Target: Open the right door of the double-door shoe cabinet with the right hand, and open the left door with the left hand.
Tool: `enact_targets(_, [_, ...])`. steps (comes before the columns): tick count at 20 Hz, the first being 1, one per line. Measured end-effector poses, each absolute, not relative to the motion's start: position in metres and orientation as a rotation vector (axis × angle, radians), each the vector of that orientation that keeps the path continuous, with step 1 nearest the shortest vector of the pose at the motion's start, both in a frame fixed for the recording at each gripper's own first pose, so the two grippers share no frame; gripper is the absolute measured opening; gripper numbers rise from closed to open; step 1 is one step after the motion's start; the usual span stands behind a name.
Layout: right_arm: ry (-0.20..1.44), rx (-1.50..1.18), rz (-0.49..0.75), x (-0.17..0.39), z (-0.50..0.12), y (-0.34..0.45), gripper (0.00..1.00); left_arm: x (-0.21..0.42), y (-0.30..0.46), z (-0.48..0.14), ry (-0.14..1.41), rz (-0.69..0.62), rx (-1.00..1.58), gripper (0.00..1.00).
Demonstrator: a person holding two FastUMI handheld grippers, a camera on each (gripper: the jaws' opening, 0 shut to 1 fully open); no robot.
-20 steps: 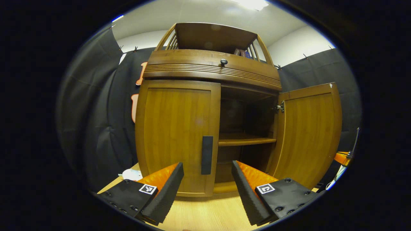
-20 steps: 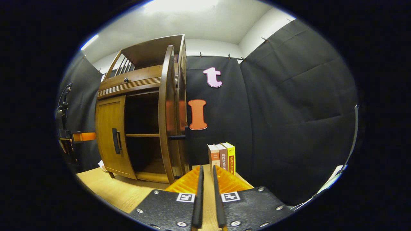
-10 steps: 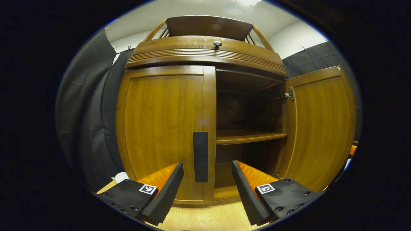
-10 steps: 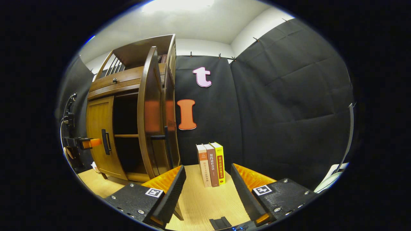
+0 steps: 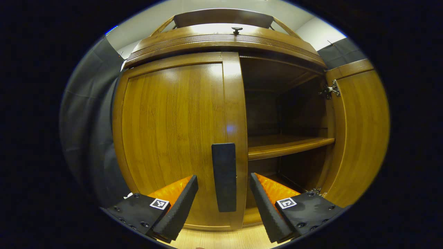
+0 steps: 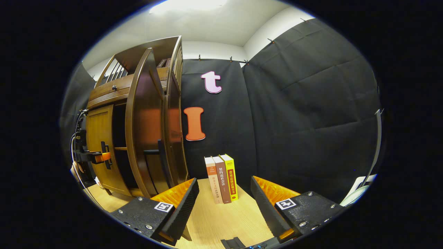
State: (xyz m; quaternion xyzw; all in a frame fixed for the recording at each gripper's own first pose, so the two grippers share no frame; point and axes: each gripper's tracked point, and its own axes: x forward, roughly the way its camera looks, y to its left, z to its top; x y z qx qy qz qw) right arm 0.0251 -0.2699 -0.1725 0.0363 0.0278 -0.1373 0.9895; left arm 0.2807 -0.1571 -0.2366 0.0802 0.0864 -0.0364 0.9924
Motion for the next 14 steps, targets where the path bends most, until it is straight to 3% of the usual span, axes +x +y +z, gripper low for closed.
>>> enact_targets(10, [0.071,0.096,-0.256,0.024,-0.175,-0.263,0.99,0.292,-0.149,-0.246,0.201,-0.035,0.168,0.90])
enact_targets(14, [0.073,0.095,-0.258,0.022,-0.175,-0.262,0.99,0.291,-0.158,-0.250,0.209,-0.074,0.135,0.60])
